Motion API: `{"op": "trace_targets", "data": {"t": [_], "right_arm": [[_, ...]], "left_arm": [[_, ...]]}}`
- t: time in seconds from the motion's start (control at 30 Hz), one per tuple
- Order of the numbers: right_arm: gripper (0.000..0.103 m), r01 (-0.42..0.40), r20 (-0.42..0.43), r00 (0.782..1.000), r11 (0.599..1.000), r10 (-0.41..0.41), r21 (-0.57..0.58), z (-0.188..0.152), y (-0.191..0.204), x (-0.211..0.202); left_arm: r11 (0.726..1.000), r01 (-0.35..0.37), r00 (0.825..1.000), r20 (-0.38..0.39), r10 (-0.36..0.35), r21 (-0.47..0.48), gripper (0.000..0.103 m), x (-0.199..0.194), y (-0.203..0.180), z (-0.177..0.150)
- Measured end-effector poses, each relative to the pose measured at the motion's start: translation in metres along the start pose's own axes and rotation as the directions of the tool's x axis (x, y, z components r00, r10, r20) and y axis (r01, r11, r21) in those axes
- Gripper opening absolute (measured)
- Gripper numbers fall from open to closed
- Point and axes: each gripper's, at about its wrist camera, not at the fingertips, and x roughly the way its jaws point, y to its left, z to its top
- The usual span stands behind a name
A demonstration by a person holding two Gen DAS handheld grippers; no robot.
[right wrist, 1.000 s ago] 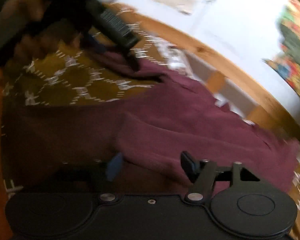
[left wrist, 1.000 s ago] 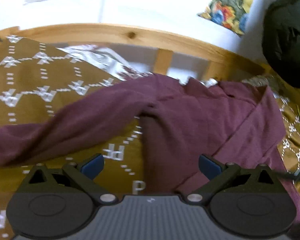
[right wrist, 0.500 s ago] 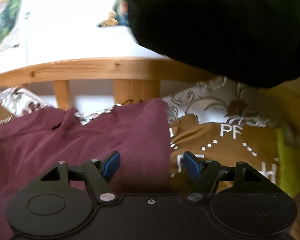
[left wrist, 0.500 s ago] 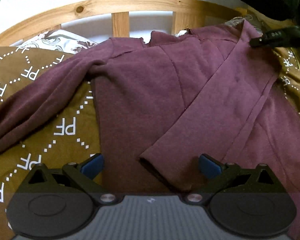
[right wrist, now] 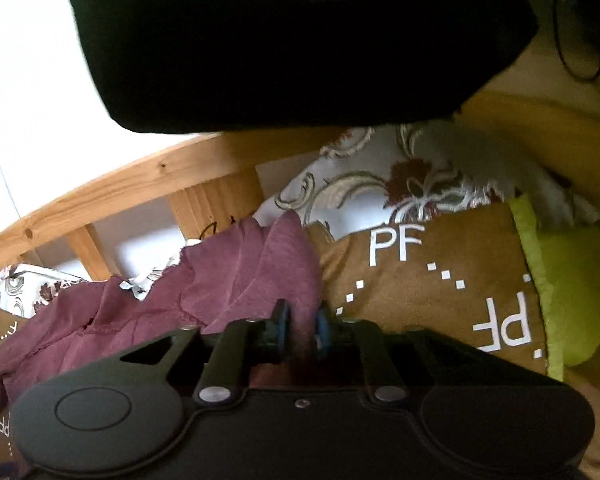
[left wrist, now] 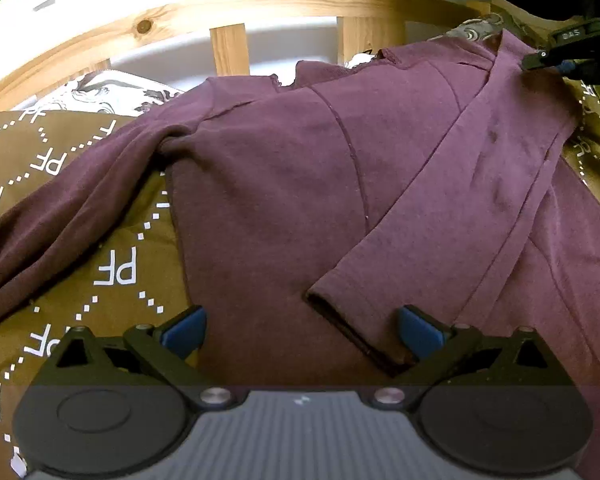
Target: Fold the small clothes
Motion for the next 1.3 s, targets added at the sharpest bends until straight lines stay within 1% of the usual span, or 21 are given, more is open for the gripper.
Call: {"op": "trace_targets", "data": {"t": [0.13, 0.2, 0.33, 0.43, 0.5, 0.57, 0.6, 0.67, 0.7, 0.73, 0.77, 0.83, 0.9, 0.97, 1.03, 1.07, 1.1, 1.13, 1.2, 1.23, 1.3], "right_arm": [[0.051, -0.022, -0.018, 1.0, 1.0, 0.022, 0.005, -0.016, 0.001, -0.018], [0.05, -0.027, -0.054, 0.998, 0.999, 0.025, -0.033, -0.029, -0.001, -0.026], [0.016, -0.014, -0.085, 0.996, 0.997, 0.007, -0.073, -0.047, -0.007, -0.031], [0.011, -0.011, -0.054, 0.998, 1.0, 0.009, -0.027, -0.047, -0.008, -0.035], [0.011, -0.002, -0.048, 0.999, 1.0, 0.002, -0.001, -0.044, -0.009, -0.035], [0.021, 0.008, -0.064, 0.998, 1.0, -0.008, -0.005, -0.047, -0.007, -0.034], [0.031, 0.015, -0.064, 0.998, 1.0, -0.016, -0.009, -0.049, -0.006, -0.037], [0.042, 0.009, -0.04, 0.999, 1.0, -0.01, -0.017, -0.057, -0.001, -0.047], [0.057, -0.006, -0.029, 1.0, 0.999, 0.005, -0.031, -0.064, 0.005, -0.055], [0.073, -0.014, -0.019, 1.0, 0.999, 0.013, -0.05, -0.072, 0.012, -0.064], [0.079, -0.018, -0.012, 1.0, 0.998, 0.017, -0.068, -0.08, 0.02, -0.071], [0.086, -0.04, 0.0, 0.999, 0.994, 0.041, -0.105, -0.096, 0.036, -0.084], [0.092, -0.071, -0.001, 0.997, 0.987, 0.072, -0.143, -0.115, 0.054, -0.096], [0.096, -0.111, -0.005, 0.994, 0.981, 0.112, -0.158, -0.13, 0.069, -0.107], [0.099, -0.147, -0.01, 0.989, 0.974, 0.148, -0.17, -0.145, 0.082, -0.117], [0.1, -0.159, -0.01, 0.987, 0.972, 0.159, -0.174, -0.152, 0.086, -0.121], [0.1, -0.169, -0.012, 0.985, 0.969, 0.17, -0.181, -0.159, 0.09, -0.125], [0.101, -0.175, -0.013, 0.984, 0.967, 0.176, -0.185, -0.166, 0.094, -0.128], [0.101, -0.19, -0.028, 0.982, 0.964, 0.188, -0.184, -0.182, 0.097, -0.134], [0.101, -0.196, -0.038, 0.981, 0.964, 0.192, -0.181, -0.187, 0.098, -0.135], [0.101, -0.206, -0.07, 0.978, 0.963, 0.196, -0.175, -0.196, 0.099, -0.135]], "left_arm": [[0.999, 0.017, 1.0, -0.006, -0.017, -0.032, 0.102, -0.003, 0.004, -0.001], [0.998, 0.028, 1.0, -0.005, -0.029, -0.051, 0.102, -0.005, 0.007, -0.002], [0.994, 0.045, 0.999, -0.016, -0.047, -0.1, 0.103, -0.01, 0.015, -0.002], [0.98, 0.076, 0.997, -0.011, -0.079, -0.184, 0.103, -0.023, 0.03, -0.004], [0.964, 0.068, 0.998, 0.015, -0.066, -0.256, 0.103, -0.038, 0.043, -0.009], [0.948, 0.043, 0.998, 0.045, -0.031, -0.314, 0.102, -0.056, 0.056, -0.018], [0.941, 0.027, 0.998, 0.058, -0.007, -0.339, 0.102, -0.064, 0.063, -0.021], [0.921, -0.023, 0.995, 0.085, 0.06, -0.389, 0.102, -0.082, 0.079, -0.029], [0.906, -0.066, 0.989, 0.09, 0.113, -0.418, 0.102, -0.091, 0.088, -0.032], [0.885, -0.13, 0.979, 0.085, 0.187, -0.447, 0.102, -0.099, 0.096, -0.034], [0.851, -0.213, 0.958, 0.07, 0.279, -0.48, 0.102, -0.107, 0.105, -0.036], [0.762, -0.354, 0.899, 0.026, 0.436, -0.542, 0.102, -0.12, 0.124, -0.04], [0.701, -0.433, 0.85, 0.002, 0.527, -0.567, 0.102, -0.133, 0.141, -0.044], [0.673, -0.471, 0.814, 0.014, 0.58, -0.57, 0.102, -0.148, 0.158, -0.048], [0.668, -0.499, 0.791, 0.026, 0.612, -0.551, 0.102, -0.162, 0.172, -0.048], [0.667, -0.516, 0.772, 0.046, 0.634, -0.537, 0.102, -0.17, 0.18, -0.048], [0.67, -0.522, 0.757, 0.076, 0.649, -0.527, 0.103, -0.177, 0.186, -0.046], [0.685, -0.516, 0.753, 0.109, 0.649, -0.514, 0.103, -0.182, 0.193, -0.045], [0.741, -0.5, 0.768, 0.167, 0.619, -0.448, 0.103, -0.189, 0.208, -0.04], [0.769, -0.486, 0.784, 0.181, 0.594, -0.416, 0.103, -0.189, 0.218, -0.038], [0.826, -0.45, 0.833, 0.173, 0.525, -0.341, 0.103, -0.183, 0.238, -0.031]]}}
